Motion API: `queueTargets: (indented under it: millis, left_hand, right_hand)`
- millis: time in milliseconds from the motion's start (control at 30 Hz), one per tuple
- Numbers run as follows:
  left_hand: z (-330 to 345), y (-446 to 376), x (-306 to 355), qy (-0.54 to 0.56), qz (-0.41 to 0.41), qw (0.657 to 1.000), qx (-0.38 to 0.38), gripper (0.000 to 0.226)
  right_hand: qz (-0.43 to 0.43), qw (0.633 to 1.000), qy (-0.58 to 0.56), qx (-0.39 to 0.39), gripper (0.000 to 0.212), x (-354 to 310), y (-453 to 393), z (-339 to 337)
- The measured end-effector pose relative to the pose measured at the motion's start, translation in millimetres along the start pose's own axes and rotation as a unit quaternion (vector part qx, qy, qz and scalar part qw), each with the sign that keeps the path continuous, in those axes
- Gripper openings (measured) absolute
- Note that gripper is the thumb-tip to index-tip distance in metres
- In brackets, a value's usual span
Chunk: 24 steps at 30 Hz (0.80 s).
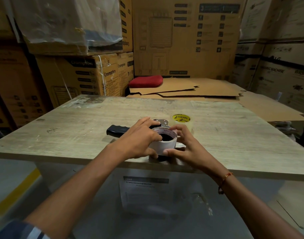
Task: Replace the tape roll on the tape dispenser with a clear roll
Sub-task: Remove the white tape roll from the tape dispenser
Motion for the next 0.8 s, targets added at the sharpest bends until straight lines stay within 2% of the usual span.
queueTargets:
  millis: [100,200,267,400,567,667,800]
  left_hand:
    - [4.7,12.0,3.8,-0.007,0.012,0.997,0.070,0.058]
    - [17.3,38.9,11.7,0.054,-0.071,0.976,0.197,0.086]
    - [34.9,51.1,16.5,0.076,-0.129,0.961,0.232,0.090]
    - [50.4,51.9,19.9,0.178,-0.193,0.936,0.233,0.104]
    - [52.2,39.9,14.5,0.313,-0.209,0.900,0.219,0.116]
    - [53.5,37.4,7.1,0.330,-0.192,0.899,0.214,0.117]
    - [53.7,35.4,1.1,0.341,-0.183,0.899,0.205,0.116]
  right_hand:
    - [0.022,1.000,-0.012,-0.011,0.083,-0.7,-2.6,1.0]
    - [0.047,0.999,-0.027,0.000,0.088,-0.2,-0.8,2.3]
    - [0.059,0.997,-0.041,-0.002,0.088,1.7,-0.7,4.9]
    - [0.058,0.998,-0.007,0.005,0.095,-5.9,-4.9,10.8]
    - [0.059,0.998,0.003,0.030,0.079,-12.3,-7.6,16.6]
    - [0.066,0.997,-0.005,0.031,0.070,-12.4,-10.0,14.0]
    - [0.066,0.997,0.030,0.012,0.081,-14.5,-16.2,7.3]
Point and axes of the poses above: each hand's wrist, its own y-axis away from the middle knuckle, its own z-axis out of the palm, x = y × z, the point moved 4 cm from there along -y, towards the middle knuckle, and after that the axes turned 10 degrees about y, right-handed, at the moved point
